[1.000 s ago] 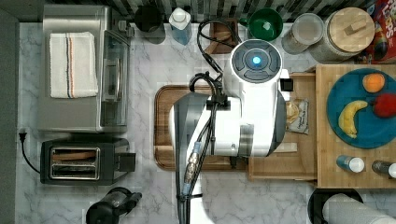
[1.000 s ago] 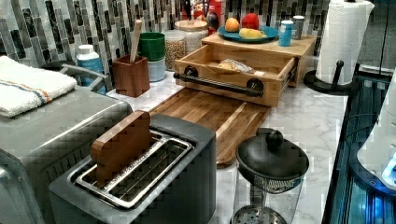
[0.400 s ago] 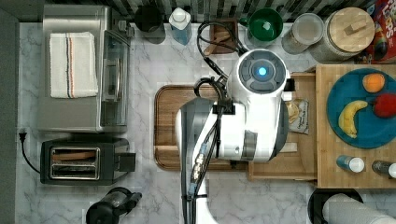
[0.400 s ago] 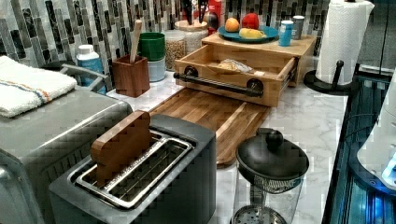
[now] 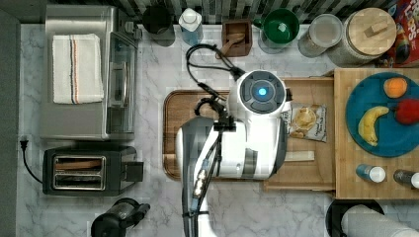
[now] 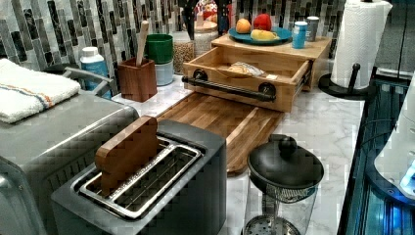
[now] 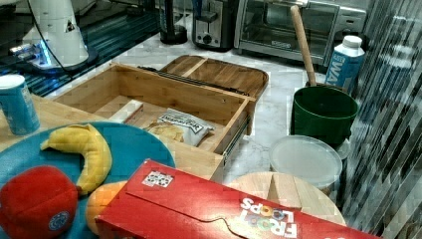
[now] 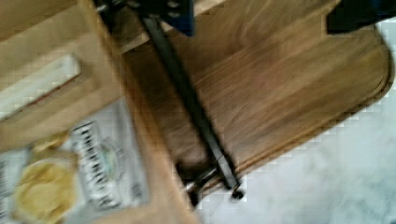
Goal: Close the drawer.
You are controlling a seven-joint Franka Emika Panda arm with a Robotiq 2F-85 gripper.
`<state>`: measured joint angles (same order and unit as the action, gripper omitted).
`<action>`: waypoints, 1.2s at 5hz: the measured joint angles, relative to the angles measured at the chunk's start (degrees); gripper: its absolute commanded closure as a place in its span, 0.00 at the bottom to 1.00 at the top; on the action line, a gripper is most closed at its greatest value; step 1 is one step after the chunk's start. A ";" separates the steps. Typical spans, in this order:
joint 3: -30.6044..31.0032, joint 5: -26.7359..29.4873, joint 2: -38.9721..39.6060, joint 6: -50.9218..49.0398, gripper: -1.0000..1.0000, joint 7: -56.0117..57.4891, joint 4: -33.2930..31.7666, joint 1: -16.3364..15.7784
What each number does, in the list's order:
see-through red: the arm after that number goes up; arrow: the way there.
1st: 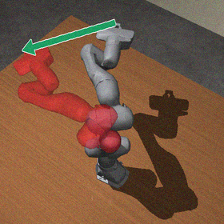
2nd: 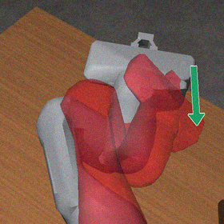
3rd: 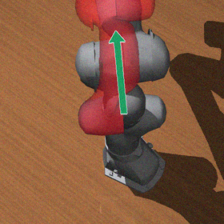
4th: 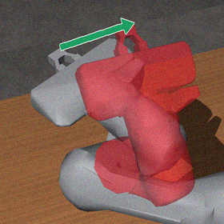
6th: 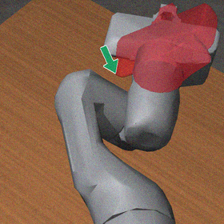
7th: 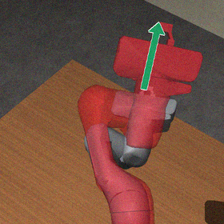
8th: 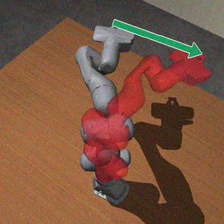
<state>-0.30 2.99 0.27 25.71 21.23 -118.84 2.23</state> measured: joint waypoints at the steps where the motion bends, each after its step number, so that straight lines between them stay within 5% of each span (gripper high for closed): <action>1: 3.17 -0.49 -0.28 0.01 0.00 5.41 -2.57 -0.53; 2: 6.21 -0.51 -1.02 0.01 1.00 10.32 -5.60 -2.14; 4: 9.05 -3.51 -1.42 15.81 1.00 18.80 -12.42 -3.78; 6: 8.14 -4.68 -1.06 20.79 1.00 22.49 -18.35 -1.64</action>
<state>7.83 -1.69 -0.79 46.50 43.73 -137.20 0.59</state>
